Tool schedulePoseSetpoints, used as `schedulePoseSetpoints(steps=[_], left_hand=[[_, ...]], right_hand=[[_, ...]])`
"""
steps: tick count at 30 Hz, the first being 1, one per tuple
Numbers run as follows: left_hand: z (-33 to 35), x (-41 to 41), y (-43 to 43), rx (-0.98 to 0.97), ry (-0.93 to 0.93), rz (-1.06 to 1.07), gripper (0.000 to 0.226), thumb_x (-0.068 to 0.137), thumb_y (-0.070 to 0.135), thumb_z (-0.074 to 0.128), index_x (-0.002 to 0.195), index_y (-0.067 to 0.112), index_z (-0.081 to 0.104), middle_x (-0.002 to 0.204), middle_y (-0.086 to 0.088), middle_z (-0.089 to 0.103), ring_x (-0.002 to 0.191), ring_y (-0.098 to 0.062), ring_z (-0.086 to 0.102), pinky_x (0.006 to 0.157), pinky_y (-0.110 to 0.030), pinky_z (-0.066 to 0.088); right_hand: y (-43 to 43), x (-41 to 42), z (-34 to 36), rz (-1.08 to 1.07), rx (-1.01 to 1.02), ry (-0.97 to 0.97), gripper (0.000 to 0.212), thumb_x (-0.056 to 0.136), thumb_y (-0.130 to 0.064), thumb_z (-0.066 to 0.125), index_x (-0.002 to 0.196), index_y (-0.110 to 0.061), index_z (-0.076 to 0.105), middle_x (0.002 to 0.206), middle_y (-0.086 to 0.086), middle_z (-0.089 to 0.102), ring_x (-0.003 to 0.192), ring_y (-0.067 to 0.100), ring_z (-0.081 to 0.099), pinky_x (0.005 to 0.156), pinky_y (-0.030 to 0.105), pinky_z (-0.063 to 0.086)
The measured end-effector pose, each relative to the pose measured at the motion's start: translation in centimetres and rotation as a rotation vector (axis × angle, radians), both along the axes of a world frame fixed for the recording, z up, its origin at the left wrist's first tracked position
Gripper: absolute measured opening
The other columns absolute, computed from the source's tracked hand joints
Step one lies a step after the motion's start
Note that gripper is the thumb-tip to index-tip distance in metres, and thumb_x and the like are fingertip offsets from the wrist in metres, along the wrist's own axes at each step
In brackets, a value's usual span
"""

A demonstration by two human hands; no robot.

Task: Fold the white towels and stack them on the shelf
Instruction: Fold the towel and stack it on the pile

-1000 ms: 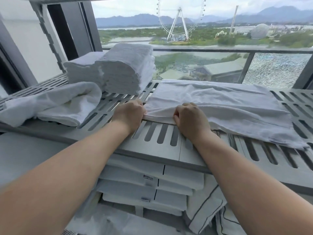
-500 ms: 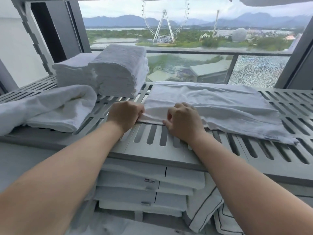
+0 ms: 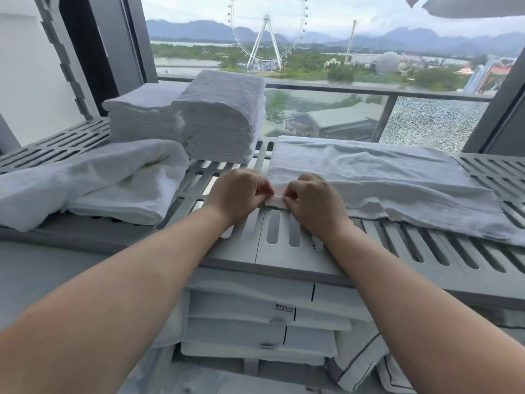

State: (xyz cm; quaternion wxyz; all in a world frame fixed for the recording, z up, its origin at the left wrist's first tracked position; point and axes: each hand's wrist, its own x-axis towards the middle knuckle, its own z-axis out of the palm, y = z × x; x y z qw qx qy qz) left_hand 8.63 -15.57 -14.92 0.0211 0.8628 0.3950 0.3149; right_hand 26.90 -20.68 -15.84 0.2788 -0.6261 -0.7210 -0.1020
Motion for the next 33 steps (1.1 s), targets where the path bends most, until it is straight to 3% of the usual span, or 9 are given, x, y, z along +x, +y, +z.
schedulePoseSetpoints(steps=[4, 7, 13, 17, 21, 26, 33], left_hand=[[-0.1, 0.4, 0.0, 0.036, -0.028, -0.017, 0.004, 0.087, 0.032, 0.074, 0.088, 0.031, 0.078, 0.087, 0.010, 0.070, 0.081, -0.014, 0.066, 0.068, -0.035, 0.054], [-0.3, 0.4, -0.1, 0.065, 0.057, -0.014, 0.007, 0.088, 0.034, 0.072, 0.090, 0.034, 0.078, 0.094, 0.012, 0.070, 0.085, -0.015, 0.066, 0.068, -0.032, 0.053], [-0.1, -0.1, -0.1, 0.013, 0.085, -0.115, 0.011, 0.091, 0.024, 0.069, 0.096, 0.024, 0.080, 0.099, 0.008, 0.070, 0.088, -0.017, 0.064, 0.077, -0.034, 0.053], [0.1, -0.4, -0.2, -0.069, 0.035, -0.195, 0.009, 0.083, 0.022, 0.080, 0.091, 0.020, 0.080, 0.091, 0.005, 0.067, 0.067, 0.004, 0.055, 0.073, -0.017, 0.045], [0.2, -0.5, -0.2, -0.097, 0.029, -0.198, 0.009, 0.082, 0.015, 0.080, 0.092, 0.016, 0.079, 0.090, 0.001, 0.067, 0.078, -0.013, 0.066, 0.080, -0.030, 0.053], [0.2, -0.5, 0.0, -0.031, 0.086, -0.171, 0.010, 0.084, 0.022, 0.079, 0.091, 0.016, 0.079, 0.090, 0.002, 0.068, 0.080, -0.016, 0.065, 0.080, -0.036, 0.053], [0.6, 0.1, -0.2, 0.203, 0.412, -0.104, 0.027, 0.097, 0.034, 0.053, 0.100, 0.019, 0.075, 0.101, -0.001, 0.065, 0.086, -0.028, 0.066, 0.072, -0.040, 0.054]], right_hand=[[-0.6, -0.1, 0.4, -0.004, 0.110, -0.042, 0.010, 0.086, -0.020, 0.066, 0.084, -0.011, 0.071, 0.086, 0.005, 0.066, 0.090, 0.026, 0.061, 0.073, 0.037, 0.052], [-1.0, 0.0, 0.3, 0.030, 0.043, -0.100, 0.015, 0.087, -0.018, 0.061, 0.085, -0.010, 0.073, 0.085, 0.007, 0.069, 0.090, 0.027, 0.062, 0.077, 0.038, 0.052], [-1.6, -0.1, 0.4, 0.077, 0.014, -0.069, 0.008, 0.080, -0.010, 0.064, 0.077, -0.007, 0.072, 0.078, 0.010, 0.068, 0.078, 0.031, 0.063, 0.070, 0.034, 0.051], [-1.6, -0.1, 0.4, 0.071, -0.015, -0.022, 0.004, 0.077, -0.009, 0.066, 0.073, -0.008, 0.068, 0.074, 0.008, 0.065, 0.071, 0.030, 0.061, 0.066, 0.031, 0.045], [-1.7, -0.1, 0.3, 0.092, 0.006, -0.041, 0.004, 0.077, -0.008, 0.067, 0.074, -0.007, 0.069, 0.078, 0.010, 0.065, 0.074, 0.031, 0.061, 0.066, 0.030, 0.045], [-1.9, 0.1, 0.3, 0.143, -0.004, -0.042, 0.006, 0.080, -0.010, 0.068, 0.080, -0.007, 0.074, 0.087, 0.011, 0.068, 0.085, 0.032, 0.062, 0.076, 0.034, 0.051], [-1.8, 0.5, 0.2, 0.141, -0.028, -0.080, 0.015, 0.090, -0.020, 0.066, 0.094, -0.011, 0.078, 0.094, 0.009, 0.070, 0.090, 0.028, 0.063, 0.082, 0.029, 0.045]])
